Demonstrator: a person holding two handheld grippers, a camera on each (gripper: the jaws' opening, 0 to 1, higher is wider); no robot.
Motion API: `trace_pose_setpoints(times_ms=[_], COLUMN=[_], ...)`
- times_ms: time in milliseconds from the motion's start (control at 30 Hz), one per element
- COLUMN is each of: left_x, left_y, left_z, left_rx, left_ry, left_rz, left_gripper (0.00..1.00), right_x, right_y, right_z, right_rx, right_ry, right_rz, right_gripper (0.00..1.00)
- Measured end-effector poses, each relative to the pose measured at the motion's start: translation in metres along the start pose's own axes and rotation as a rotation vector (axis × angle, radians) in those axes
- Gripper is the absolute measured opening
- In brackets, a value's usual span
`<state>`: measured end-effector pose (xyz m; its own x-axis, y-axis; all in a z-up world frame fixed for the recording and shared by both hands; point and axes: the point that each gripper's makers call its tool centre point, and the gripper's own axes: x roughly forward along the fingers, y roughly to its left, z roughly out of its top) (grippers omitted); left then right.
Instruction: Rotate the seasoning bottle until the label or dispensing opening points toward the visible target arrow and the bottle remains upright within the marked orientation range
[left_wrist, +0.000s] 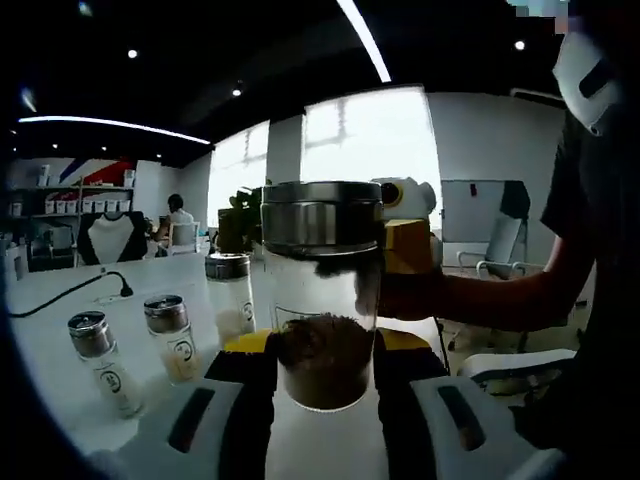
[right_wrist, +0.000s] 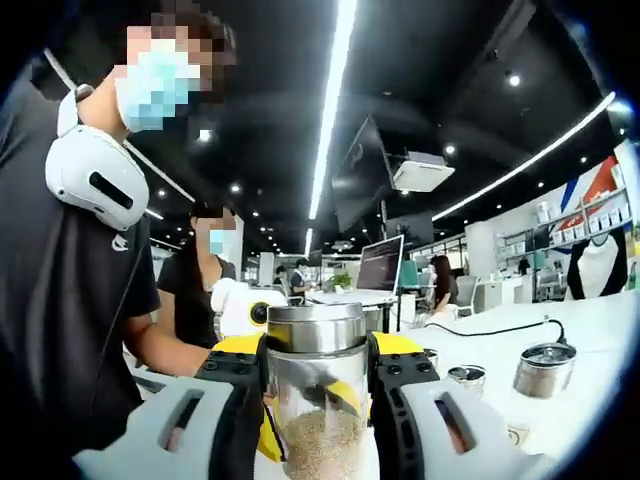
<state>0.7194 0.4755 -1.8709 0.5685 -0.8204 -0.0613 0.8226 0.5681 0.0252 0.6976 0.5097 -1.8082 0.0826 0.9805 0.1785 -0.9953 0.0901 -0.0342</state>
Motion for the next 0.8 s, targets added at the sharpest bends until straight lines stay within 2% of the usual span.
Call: trace_pose_setpoints(times_ms=[167,233,333,367,433,500,567,600,667,733,800], left_x=[-0.002,-0.002,-0.002,-0.004,-0.006,-0.007,-0.005,-0.007,-0.007,-0.007,-0.007], left_y=[0.022,0.026,0.033,0.037,0.042,0.041,0.036,0.038,0.036,0.027,0.023], left_z=[-0.01,-0.013,-0.017,-0.019,-0.02,-0.019,-0.02,-0.021,-0.021,-0.016,-0.012], left_rx=[0.055,0.087,0.118,0.144,0.151,0.11,0.058,0.067,0.073,0.026,0.007], left_ry=[0.067,0.089,0.112,0.122,0.129,0.109,0.089,0.081,0.066,0.02,0.001], left_rz=[0.169,0.211,0.281,0.324,0.371,0.362,0.32,0.314,0.291,0.224,0.185], left_gripper=[0.4,0.4,0.4,0.4,0.4,0.4,0.4,0.4,0.4,0.41,0.41], right_x=[0.002,0.005,0.01,0.011,0.014,0.014,0.013,0.012,0.01,0.007,0.004], right_y=[-0.017,-0.02,-0.026,-0.029,-0.029,-0.031,-0.032,-0.033,-0.031,-0.027,-0.023], right_z=[-0.011,-0.016,-0.024,-0.028,-0.03,-0.029,-0.029,-0.029,-0.03,-0.025,-0.02], right_rx=[-0.027,-0.06,-0.138,-0.166,-0.155,-0.134,-0.13,-0.111,-0.048,0.014,0.038], right_ry=[0.017,0.032,0.093,0.121,0.13,0.113,0.116,0.119,0.113,0.081,0.061], right_rz=[-0.12,-0.156,-0.214,-0.233,-0.246,-0.266,-0.27,-0.269,-0.219,-0.179,-0.132], right_gripper=[0.38,0.38,0.38,0.38,0.38,0.38,0.37,0.37,0.37,0.37,0.37])
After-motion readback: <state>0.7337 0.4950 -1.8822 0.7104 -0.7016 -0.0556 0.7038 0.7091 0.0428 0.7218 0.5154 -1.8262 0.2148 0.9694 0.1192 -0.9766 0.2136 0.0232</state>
